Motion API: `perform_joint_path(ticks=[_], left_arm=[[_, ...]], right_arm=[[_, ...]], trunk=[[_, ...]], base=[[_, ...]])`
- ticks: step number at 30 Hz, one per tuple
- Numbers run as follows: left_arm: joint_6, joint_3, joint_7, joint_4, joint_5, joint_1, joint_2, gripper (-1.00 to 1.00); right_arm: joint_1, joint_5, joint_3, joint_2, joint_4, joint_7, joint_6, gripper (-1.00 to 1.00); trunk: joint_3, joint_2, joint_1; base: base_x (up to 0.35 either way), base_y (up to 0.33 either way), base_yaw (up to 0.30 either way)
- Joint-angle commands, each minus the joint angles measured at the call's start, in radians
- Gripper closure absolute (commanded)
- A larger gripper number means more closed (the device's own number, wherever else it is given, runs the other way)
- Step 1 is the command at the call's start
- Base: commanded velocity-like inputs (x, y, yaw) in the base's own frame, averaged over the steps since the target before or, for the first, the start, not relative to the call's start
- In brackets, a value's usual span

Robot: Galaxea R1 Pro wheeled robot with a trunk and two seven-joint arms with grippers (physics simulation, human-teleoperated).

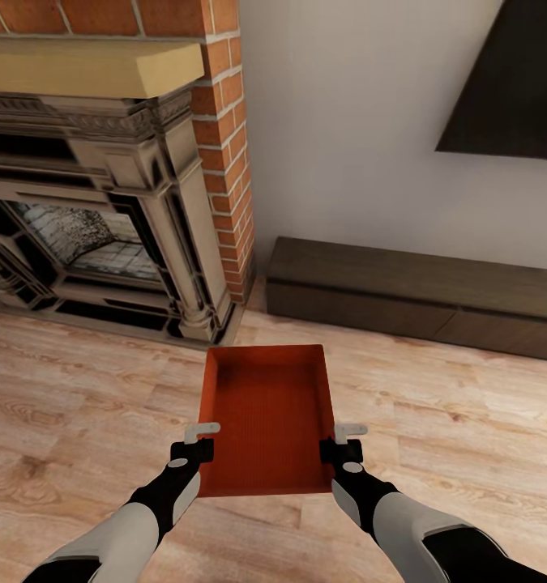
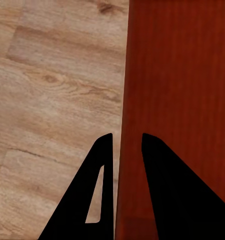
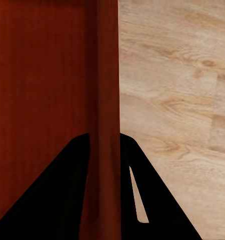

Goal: Move the two storage containers from the living room to the garage. In the garage, place one container on the floor and stack the other container on top of it (either order is fine).

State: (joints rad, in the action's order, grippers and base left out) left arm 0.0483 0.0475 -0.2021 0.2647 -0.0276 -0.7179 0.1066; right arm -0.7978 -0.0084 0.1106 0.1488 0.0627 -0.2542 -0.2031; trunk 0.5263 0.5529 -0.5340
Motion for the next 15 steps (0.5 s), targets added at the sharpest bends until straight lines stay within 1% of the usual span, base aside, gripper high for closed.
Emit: perform_joint_path(ticks=[1, 15], left_arm=[[0.004, 0.017, -0.008, -0.005, 0.002, 0.000, 0.001, 1.00], [0.004, 0.017, -0.008, -0.003, 0.002, 0.000, 0.001, 1.00]], right_arm=[[-0.001, 0.004, -0.019, 0.000, 0.002, -0.014, -0.027, 1.00], [-0.001, 0.004, -0.018, 0.000, 0.002, -0.013, -0.027, 1.00]], trunk=[[-0.001, 0.001, 0.000], [-0.023, 0.001, 0.000]], base=[[0.000, 0.000, 0.000], [0.000, 0.000, 0.000]])
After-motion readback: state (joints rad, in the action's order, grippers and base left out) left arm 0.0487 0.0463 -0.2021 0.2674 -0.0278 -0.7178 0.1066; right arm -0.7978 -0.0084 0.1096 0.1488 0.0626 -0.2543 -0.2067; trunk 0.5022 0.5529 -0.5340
